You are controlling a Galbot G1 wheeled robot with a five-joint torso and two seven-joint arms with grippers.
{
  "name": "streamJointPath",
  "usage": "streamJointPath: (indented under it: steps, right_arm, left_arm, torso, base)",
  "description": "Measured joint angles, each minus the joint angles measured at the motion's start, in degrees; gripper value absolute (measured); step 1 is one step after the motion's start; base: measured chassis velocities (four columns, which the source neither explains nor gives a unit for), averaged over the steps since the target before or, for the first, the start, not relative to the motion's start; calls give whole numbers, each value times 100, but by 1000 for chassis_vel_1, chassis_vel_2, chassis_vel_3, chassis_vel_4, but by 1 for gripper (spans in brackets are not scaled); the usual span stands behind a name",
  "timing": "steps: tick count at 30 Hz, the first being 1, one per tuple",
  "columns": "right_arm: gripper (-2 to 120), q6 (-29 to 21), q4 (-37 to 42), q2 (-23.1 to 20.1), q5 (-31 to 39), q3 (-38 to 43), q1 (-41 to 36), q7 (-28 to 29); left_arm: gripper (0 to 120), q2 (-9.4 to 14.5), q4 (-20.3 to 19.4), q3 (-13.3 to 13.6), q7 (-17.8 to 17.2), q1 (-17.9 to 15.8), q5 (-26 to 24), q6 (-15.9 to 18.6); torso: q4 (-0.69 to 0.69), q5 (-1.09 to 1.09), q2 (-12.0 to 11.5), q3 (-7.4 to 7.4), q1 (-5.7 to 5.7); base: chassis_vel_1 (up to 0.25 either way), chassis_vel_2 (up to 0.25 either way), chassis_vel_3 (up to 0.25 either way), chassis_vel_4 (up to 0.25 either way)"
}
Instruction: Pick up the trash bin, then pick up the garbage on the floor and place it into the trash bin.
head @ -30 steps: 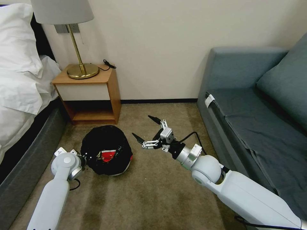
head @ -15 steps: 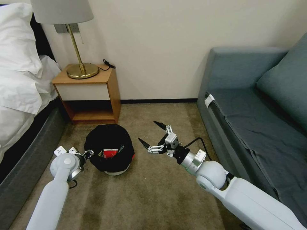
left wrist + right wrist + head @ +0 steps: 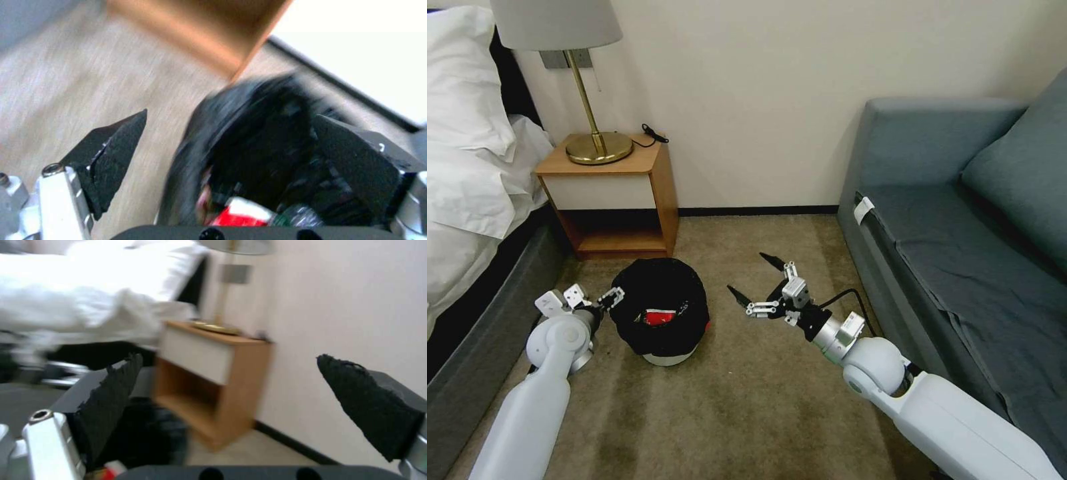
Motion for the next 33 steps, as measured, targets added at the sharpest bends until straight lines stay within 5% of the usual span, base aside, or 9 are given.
streamJointPath:
  steps: [1, 3, 9, 16, 18, 24, 33]
  right_arm:
    - [100, -295, 79, 38, -68, 156, -11, 415]
    - [100, -675, 176, 71, -96, 432, -98, 873]
    - [100, -1354, 517, 159, 28, 1196, -719, 1571]
    - [100, -1450, 900, 371, 42, 2074, -1628, 1712]
    - [100, -1451, 1104, 514, -127, 2402, -2122, 1671]
    - [100, -1326, 1371, 781, -497, 2770, -2854, 1488]
    - [100, -1111, 1684, 1347, -1054, 3100, -3538, 1122]
  left_arm:
    - [100, 29, -76, -77, 661, 137, 490, -235]
    - [100, 40, -227, -152, 1356, 311, 980, -525]
    - [100, -99, -762, -219, 2316, 750, 1994, -1203]
    - [100, -609, -1046, -211, 2745, 1315, 2683, -1688]
    - [100, -1066, -1234, -296, 2983, 1910, 3047, -2014]
    - [100, -1465, -1385, -352, 3305, 2305, 3176, -2418]
    - [100, -1555, -1390, -411, 3938, 2355, 3240, -3273]
  torso:
    - [1, 0, 0, 0, 0]
    - [2, -1, 0, 0, 0]
    - [0, 1, 0, 0, 0]
    - [-3, 1, 0, -1, 0]
    - [1, -2, 0, -1, 0]
    - [-2, 0, 0, -1, 0]
    - [-1, 0, 0, -1, -1]
  base:
    - [0, 0, 0, 0]
    - [0, 0, 0, 0]
    - [0, 0, 0, 0]
    - [0, 0, 0, 0]
    - [0, 0, 0, 0]
    - [0, 0, 0, 0]
    - [0, 0, 0, 0]
